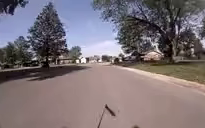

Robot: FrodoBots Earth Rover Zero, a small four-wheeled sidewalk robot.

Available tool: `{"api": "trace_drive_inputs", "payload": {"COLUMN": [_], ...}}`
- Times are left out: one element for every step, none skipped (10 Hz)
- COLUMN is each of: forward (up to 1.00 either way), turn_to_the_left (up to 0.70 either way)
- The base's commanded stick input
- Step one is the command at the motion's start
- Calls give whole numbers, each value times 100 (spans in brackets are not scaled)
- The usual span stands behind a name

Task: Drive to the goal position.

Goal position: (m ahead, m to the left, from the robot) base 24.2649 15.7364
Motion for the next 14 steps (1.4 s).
{"api": "trace_drive_inputs", "payload": {"forward": [69, 69, 69, 69, 69, 69, 69, 69, 69, 69, 69, 69, 69, 69], "turn_to_the_left": [3, 3, 3, 3, 3, 3, 3, 3, 3, 3, 3, 3, 3, 3]}}
